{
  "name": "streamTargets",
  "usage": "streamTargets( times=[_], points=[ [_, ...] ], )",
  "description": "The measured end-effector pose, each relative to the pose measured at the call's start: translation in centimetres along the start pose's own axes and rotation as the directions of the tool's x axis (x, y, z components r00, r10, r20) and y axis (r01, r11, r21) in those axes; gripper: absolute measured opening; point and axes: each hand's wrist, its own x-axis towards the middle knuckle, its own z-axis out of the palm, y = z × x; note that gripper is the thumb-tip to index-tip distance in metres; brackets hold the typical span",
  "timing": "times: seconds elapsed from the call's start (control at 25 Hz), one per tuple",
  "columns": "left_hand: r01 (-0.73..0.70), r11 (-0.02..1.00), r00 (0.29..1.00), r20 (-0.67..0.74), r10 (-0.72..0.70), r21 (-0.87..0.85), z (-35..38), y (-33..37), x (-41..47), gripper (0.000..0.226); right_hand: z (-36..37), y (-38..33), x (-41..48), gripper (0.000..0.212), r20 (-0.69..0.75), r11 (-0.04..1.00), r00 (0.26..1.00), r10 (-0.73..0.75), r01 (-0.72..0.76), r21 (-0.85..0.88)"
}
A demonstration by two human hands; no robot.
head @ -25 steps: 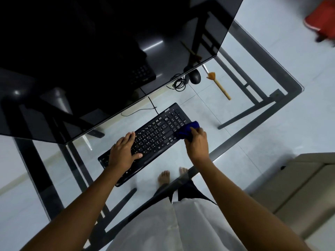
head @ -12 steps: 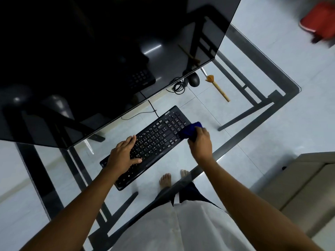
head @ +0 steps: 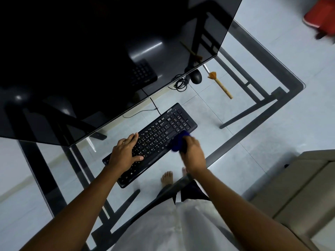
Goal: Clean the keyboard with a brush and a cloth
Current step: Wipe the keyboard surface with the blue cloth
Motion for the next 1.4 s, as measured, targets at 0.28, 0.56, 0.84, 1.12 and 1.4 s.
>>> streamTargets(
  times=[0.28,0.56,0.84,1.12,1.4],
  points=[
    [-0.024,1.000,0.999,-0.033,0.025,0.009,0.0,-0.3,0.3,0.096,3.3,-2.1,-3.3,0.051,0.085,0.998,0.994,-0.067,0.068,-0.004],
    [-0.055,0.998,0.999,0.002,0.055,-0.019,-0.6,-0.7,0.3,0.094,4.6,-2.4,-5.0,0.053,0.169,0.977,0.965,-0.200,0.209,-0.036],
    [-0.101,0.991,0.995,-0.011,0.100,-0.088,-1.0,-0.3,1.2,0.087,1.2,0.0,-1.7,0.055,-0.038,0.999,0.999,0.025,-0.024,0.028],
    [-0.090,0.993,0.994,-0.061,0.085,-0.075,-1.2,3.4,4.1,0.085,0.8,-0.1,-0.4,0.070,-0.012,0.996,0.997,0.080,-0.080,-0.028],
    [-0.117,0.991,0.991,-0.068,0.113,-0.058,-1.1,3.1,4.6,0.085,4.5,-1.0,-5.3,0.064,0.073,0.988,0.985,-0.154,0.155,-0.018]
  ],
)
